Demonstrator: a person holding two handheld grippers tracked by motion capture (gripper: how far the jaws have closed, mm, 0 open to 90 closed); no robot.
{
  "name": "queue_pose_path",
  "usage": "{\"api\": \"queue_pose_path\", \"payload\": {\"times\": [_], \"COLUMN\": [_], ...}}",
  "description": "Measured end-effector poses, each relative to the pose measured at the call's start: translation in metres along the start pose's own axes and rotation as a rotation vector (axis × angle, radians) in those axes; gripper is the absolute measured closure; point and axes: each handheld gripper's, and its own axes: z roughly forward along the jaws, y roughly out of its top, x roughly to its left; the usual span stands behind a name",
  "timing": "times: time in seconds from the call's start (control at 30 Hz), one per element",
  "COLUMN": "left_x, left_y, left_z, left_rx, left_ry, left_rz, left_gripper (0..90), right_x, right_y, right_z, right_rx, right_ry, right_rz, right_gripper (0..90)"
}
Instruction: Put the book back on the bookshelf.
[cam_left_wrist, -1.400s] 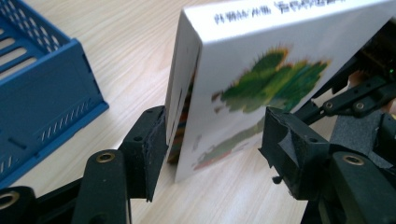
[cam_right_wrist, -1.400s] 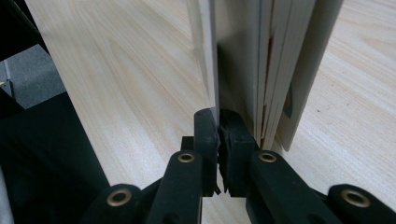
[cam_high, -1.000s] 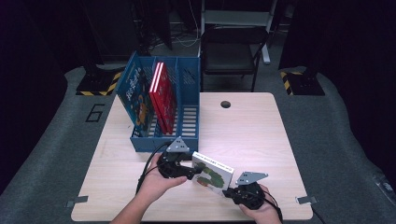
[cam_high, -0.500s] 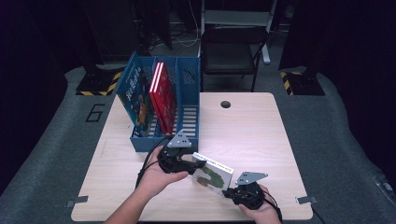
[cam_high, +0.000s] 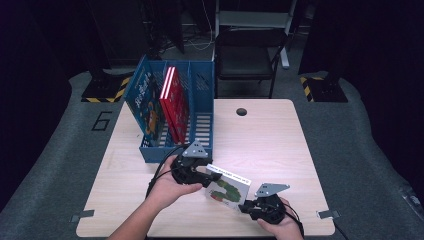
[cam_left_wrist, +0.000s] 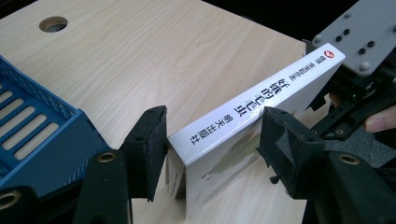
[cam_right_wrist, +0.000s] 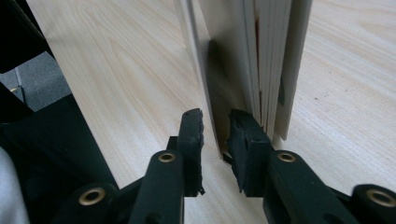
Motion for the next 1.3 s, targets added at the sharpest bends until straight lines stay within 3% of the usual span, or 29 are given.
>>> {"api": "queue_pose_path", "payload": {"times": [0.1,0.3,0.5,0.63,0.87,1.07,1.17,1.3], "left_x": [0.0,0.0,0.0,0.0,0.0,-0.001,-0.001,0.0], "left_y": [0.0,-0.001,-0.002,-0.002,-0.002,-0.001,-0.001,-0.001], "left_z": [0.0,0.0,-0.001,-0.001,0.0,0.0,-0.001,-0.001], "left_rx": [-0.005,-0.001,-0.003,0.0,-0.003,-0.002,0.0,-0.005], "left_ry": [0.002,-0.001,-0.002,-0.002,-0.001,0.003,-0.009,-0.01], "left_rz": [-0.001,0.001,-0.002,-0.001,-0.005,-0.01,-0.008,-0.01], "left_gripper": [42.3,42.2,42.2,42.4,42.4,42.5,42.3,42.1], "right_x": [0.0,-0.004,-0.009,-0.013,-0.014,-0.01,-0.009,-0.009], "right_y": [0.002,0.004,0.005,0.007,0.006,0.006,0.005,0.005], "right_z": [-0.01,-0.027,-0.022,-0.011,0.007,0.007,0.005,0.004], "right_rx": [-0.019,-0.085,-0.107,-0.12,-0.104,-0.108,-0.111,-0.105], "right_ry": [0.02,0.001,-0.03,-0.011,0.024,-0.019,-0.035,-0.032], "right_rz": [0.022,0.033,0.028,0.011,-0.036,-0.095,-0.115,-0.143], "right_gripper": [68.0,57.6,46.8,44.6,54.6,61.7,72.3,74.5]}}
